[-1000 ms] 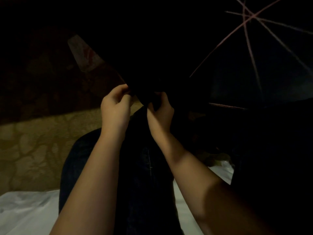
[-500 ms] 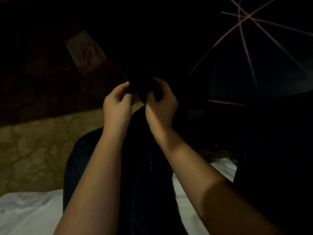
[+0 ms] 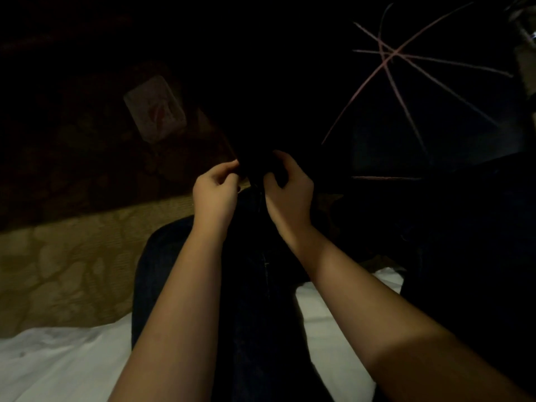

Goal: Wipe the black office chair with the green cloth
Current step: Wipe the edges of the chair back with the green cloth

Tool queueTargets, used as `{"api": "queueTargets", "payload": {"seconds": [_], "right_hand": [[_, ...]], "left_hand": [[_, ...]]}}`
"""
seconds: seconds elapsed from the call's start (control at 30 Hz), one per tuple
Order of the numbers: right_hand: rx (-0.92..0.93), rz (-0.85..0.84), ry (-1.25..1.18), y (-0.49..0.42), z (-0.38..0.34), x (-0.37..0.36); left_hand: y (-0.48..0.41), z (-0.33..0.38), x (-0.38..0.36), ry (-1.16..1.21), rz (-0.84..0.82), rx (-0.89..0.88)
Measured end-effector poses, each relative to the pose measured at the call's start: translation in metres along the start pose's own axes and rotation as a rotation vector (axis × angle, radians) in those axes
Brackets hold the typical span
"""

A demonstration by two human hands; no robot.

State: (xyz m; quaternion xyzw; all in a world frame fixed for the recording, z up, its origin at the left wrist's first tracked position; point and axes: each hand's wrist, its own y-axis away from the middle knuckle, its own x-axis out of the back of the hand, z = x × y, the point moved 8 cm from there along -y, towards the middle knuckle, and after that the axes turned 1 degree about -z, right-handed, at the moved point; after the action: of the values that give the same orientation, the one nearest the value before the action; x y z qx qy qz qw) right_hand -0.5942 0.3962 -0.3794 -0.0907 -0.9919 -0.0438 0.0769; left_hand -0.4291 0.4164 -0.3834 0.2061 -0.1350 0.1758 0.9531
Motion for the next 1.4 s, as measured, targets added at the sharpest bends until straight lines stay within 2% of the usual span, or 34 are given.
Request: {"api": "queueTargets", "payload": {"seconds": [0.33, 0.53, 0.6, 0.73, 0.9, 1.1, 1.23, 1.4], "right_hand": [[0.050, -0.073, 0.126, -0.002, -0.004, -0.011], [0.071, -0.005, 0.201, -0.009, 0.003, -0.017], [0.039, 0.014, 0.193, -0.009, 0.014, -0.020], [-0.142, -0.023, 0.182, -0.011, 0.055, -0.028], [-0.163, -0.052, 0.206, -0.016, 0.076, -0.036], [-0.297, -0.209, 0.261, -0.025, 0.099, -0.050], [-0.285, -0.224, 0.303, -0.028, 0.098, -0.052], [-0.284, -0.187, 0.239, -0.024, 0.091, -0.040]], "left_hand": [[-0.008, -0.006, -0.020, -0.116, -0.075, 0.036], [-0.009, -0.007, -0.017, -0.166, -0.070, 0.008], [-0.009, -0.004, -0.017, -0.178, -0.053, -0.012], [-0.009, -0.004, -0.016, -0.142, -0.062, -0.025], [-0.011, -0.006, -0.014, -0.090, -0.073, -0.029], [-0.012, -0.004, -0.014, -0.073, -0.085, -0.038], [-0.013, -0.002, -0.014, -0.087, -0.069, -0.048], [-0.016, -0.004, -0.013, -0.121, -0.066, -0.052]]}}
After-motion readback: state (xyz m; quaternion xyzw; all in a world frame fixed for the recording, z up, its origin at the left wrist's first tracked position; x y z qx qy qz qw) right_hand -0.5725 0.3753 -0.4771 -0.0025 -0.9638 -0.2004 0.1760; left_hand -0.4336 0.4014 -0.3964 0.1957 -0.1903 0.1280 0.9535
